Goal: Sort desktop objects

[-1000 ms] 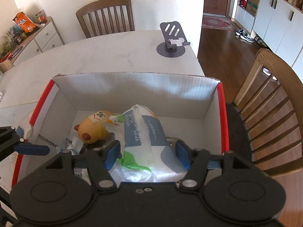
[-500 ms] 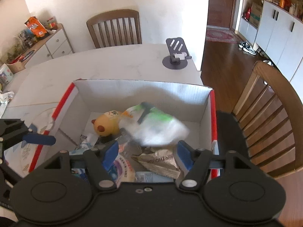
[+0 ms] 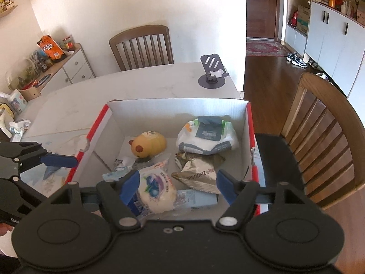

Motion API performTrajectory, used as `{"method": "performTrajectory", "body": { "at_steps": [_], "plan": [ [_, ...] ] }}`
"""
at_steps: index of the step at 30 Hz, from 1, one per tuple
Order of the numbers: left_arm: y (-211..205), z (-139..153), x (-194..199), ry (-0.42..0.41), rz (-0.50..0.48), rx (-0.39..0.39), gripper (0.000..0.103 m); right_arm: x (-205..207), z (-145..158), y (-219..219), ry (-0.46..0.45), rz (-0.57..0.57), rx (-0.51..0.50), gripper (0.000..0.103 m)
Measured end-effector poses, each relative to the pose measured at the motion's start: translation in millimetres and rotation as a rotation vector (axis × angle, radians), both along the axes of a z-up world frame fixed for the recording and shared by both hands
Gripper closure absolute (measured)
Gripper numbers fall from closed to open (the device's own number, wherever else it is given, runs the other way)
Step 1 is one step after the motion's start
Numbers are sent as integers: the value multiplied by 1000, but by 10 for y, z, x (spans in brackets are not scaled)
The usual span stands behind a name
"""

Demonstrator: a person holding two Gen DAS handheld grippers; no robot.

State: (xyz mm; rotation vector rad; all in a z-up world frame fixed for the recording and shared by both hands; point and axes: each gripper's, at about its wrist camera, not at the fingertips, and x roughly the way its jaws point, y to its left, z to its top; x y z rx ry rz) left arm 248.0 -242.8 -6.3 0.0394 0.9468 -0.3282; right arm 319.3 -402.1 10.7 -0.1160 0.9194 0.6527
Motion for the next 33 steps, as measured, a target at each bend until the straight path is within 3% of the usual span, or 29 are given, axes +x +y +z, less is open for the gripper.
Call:
{"method": "performTrajectory", "body": {
  "at_steps": [2, 5, 10, 21, 33],
  "plan": [
    [25, 22, -34, -3, 0, -12, 14, -49, 18, 9, -4, -5, 6, 28],
    [68, 53, -88, -16, 3, -21, 1, -125, 44, 17, -13, -17, 14, 27],
    [182, 97, -183, -31, 20, -35, 0, -289, 76, 58, -36, -23, 25, 25],
    [432, 131, -390, -61, 45, -35, 0, -705, 141, 102, -116, -67, 75, 10],
    [514, 160, -669, -83, 28, -36, 0, -1133, 102, 137, -179, -136, 102, 5]
  ]
}}
